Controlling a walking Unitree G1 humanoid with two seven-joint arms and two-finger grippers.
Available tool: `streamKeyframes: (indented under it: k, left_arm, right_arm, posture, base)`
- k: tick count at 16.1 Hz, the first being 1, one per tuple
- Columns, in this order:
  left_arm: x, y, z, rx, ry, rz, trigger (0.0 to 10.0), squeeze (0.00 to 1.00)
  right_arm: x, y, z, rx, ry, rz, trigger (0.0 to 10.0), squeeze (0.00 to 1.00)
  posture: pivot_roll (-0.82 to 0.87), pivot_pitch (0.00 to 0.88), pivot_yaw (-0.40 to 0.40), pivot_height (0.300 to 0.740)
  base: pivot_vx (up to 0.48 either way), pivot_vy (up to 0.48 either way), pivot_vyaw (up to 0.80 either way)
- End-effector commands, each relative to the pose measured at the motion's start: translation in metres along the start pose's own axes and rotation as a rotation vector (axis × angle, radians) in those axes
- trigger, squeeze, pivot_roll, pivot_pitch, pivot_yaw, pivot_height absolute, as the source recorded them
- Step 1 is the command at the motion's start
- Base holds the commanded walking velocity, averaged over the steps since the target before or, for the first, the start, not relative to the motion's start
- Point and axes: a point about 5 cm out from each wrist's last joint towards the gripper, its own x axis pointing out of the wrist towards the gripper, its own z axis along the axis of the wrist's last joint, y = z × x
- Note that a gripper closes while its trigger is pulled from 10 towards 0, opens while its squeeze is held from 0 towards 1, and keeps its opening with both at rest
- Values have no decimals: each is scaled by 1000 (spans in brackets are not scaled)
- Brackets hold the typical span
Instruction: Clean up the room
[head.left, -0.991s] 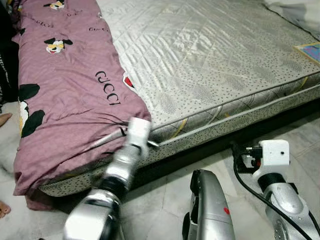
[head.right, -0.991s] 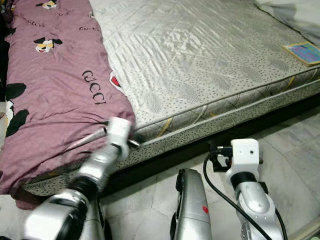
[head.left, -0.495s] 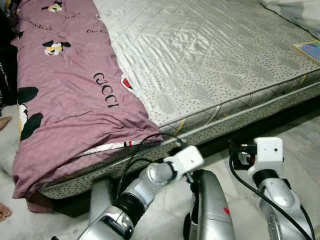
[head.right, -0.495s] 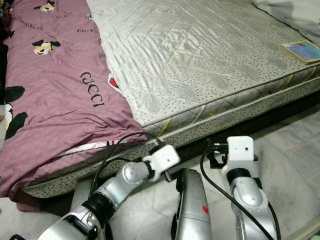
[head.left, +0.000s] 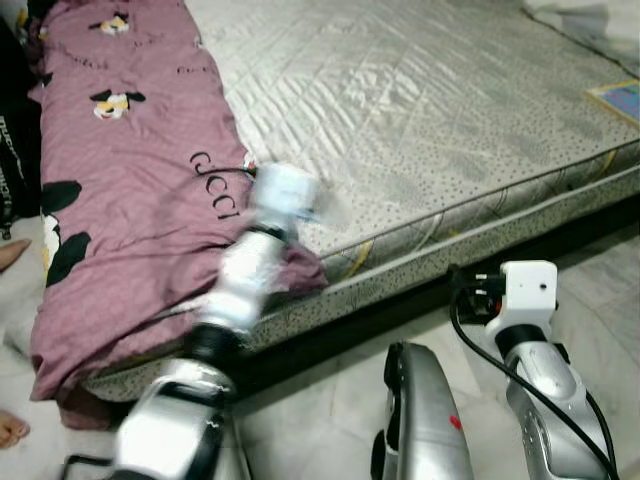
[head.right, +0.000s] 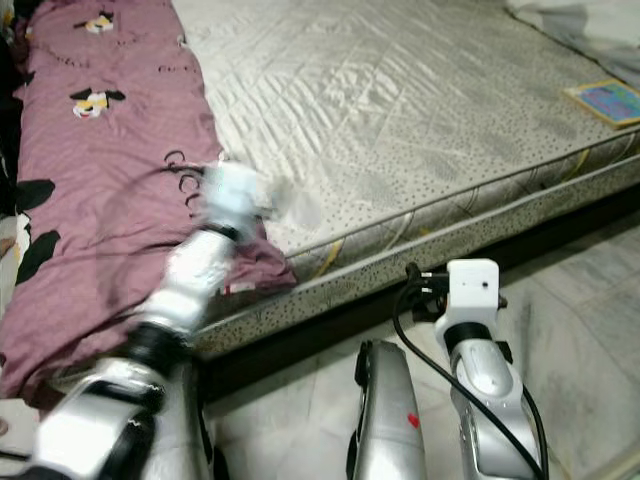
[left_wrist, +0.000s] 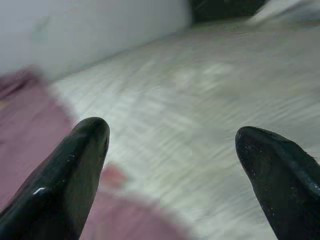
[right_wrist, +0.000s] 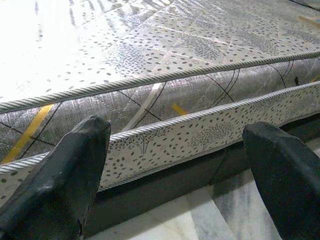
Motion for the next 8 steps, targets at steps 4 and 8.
streamKeyframes:
  k: [4,8]
  left_arm:
    - [-14,43,-62,-41,404,111,10000,0]
    - [-35,12,-96,-4,630,-144,10000,0]
  right_arm:
    - [-10,-6,2,-15,10,-3,10000,0]
    - [-11,-11,3,-31,19,-11,10000,0]
  posture:
    - [-176,42,11,501]
    - [-195,49,11,501]
  base:
    - [0,0,0]
    - [0,0,0]
